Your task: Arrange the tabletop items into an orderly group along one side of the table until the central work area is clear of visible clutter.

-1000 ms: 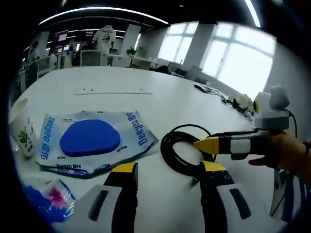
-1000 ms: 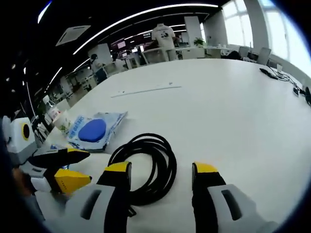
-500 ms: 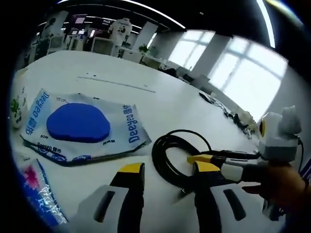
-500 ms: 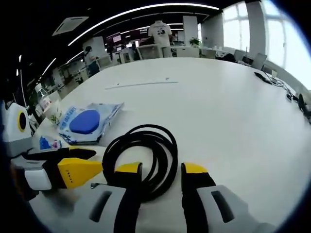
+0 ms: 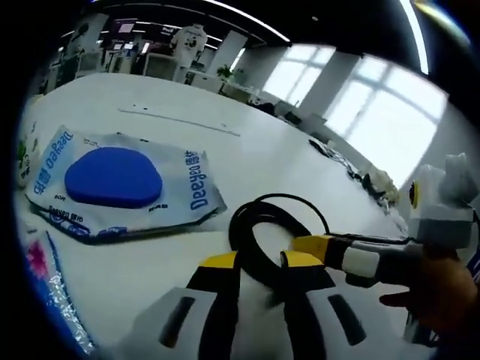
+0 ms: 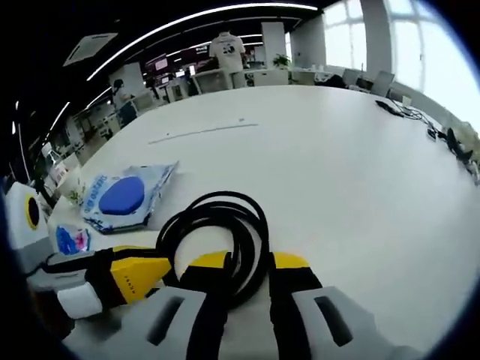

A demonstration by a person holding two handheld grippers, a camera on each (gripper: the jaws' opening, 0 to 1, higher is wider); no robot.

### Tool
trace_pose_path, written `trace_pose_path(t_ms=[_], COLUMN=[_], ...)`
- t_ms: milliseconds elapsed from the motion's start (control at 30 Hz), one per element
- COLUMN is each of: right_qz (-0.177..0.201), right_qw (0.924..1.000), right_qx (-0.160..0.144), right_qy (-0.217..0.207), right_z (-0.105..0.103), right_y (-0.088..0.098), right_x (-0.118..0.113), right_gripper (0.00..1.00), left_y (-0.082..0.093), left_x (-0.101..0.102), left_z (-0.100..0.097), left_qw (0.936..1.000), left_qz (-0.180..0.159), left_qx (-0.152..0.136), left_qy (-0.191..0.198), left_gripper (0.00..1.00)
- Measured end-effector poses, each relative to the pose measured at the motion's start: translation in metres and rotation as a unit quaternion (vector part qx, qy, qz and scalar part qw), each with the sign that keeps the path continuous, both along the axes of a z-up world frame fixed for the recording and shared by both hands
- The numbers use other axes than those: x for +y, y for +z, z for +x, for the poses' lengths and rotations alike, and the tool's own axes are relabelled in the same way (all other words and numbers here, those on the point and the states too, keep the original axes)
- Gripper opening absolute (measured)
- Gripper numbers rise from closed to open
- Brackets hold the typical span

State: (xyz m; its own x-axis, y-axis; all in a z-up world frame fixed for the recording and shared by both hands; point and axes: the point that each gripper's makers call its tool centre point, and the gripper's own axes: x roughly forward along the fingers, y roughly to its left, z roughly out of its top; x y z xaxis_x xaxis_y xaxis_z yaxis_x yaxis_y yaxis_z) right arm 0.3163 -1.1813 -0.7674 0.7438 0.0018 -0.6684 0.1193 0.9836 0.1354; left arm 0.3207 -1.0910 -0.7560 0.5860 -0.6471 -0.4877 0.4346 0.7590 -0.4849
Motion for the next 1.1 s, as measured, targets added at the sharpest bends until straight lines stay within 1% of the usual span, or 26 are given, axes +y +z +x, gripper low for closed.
trace_pose_path(t_ms=[67,133,200,333,367,400,433,467,500,633,700,800,967,1100], right_qz=[-0.001,0.013,0.017,0.03,0.033,0.047,0.041,0.046,0.044,0.056,0.065,0.062,0.064,0.064], right_qw=[1.0,0.9997,0.9995,0.9991,0.9989,0.9984,0.9986,0.9984,0.9985,0.9976,0.9972,0.9975,0.9972,0.9972], right_qx=[0.002,0.004,0.005,0.003,0.003,-0.002,0.003,0.001,0.001,0.0,0.001,0.002,0.006,0.006], right_qy=[-0.004,-0.02,-0.025,-0.03,-0.032,-0.029,-0.034,-0.032,-0.032,-0.04,-0.037,-0.035,-0.038,-0.038], right_z=[-0.001,-0.003,-0.003,-0.005,-0.005,-0.004,-0.006,-0.005,-0.005,-0.006,-0.007,-0.009,-0.01,-0.011], right_y=[0.0,0.0,0.0,0.002,0.003,0.004,0.003,0.003,0.003,0.005,0.004,0.005,0.005,0.005], right_x=[-0.001,-0.002,-0.002,-0.002,-0.002,0.002,-0.002,0.0,-0.001,0.0,0.004,0.006,0.007,0.006], right_gripper=[0.14,0.13,0.12,0.08,0.07,0.05,0.04,0.04,0.04,0.04,0.04,0.04,0.04,0.03], left_y=[-0.003,-0.003,-0.003,-0.004,-0.003,0.001,0.0,0.001,0.0,0.003,0.004,0.004,0.004,0.006], left_x=[0.003,0.003,0.002,0.003,0.003,-0.001,0.001,-0.003,-0.002,-0.005,-0.009,-0.011,-0.008,-0.005], left_z=[0.001,0.004,0.0,0.001,0.001,0.002,0.003,0.002,0.001,-0.002,-0.006,-0.008,-0.008,-0.006], left_qw=[0.9999,0.9998,0.9997,0.9995,0.9995,0.9997,0.9995,0.9994,0.9992,0.9991,0.9985,0.9987,0.9992,0.9998], left_qz=[0.0,-0.003,-0.005,-0.006,-0.007,-0.017,-0.013,-0.025,-0.027,-0.031,-0.041,-0.038,-0.029,-0.01], left_qx=[0.013,0.018,0.023,0.028,0.027,0.018,0.025,0.024,0.03,0.029,0.037,0.032,0.026,0.004], left_qy=[0.008,0.009,0.011,0.014,0.012,0.002,0.014,0.004,0.006,0.001,-0.003,-0.006,-0.011,-0.015], left_gripper=[0.13,0.12,0.12,0.1,0.06,0.02,0.01,0.01,0.01,0.01,0.01,0.01,0.01,0.01])
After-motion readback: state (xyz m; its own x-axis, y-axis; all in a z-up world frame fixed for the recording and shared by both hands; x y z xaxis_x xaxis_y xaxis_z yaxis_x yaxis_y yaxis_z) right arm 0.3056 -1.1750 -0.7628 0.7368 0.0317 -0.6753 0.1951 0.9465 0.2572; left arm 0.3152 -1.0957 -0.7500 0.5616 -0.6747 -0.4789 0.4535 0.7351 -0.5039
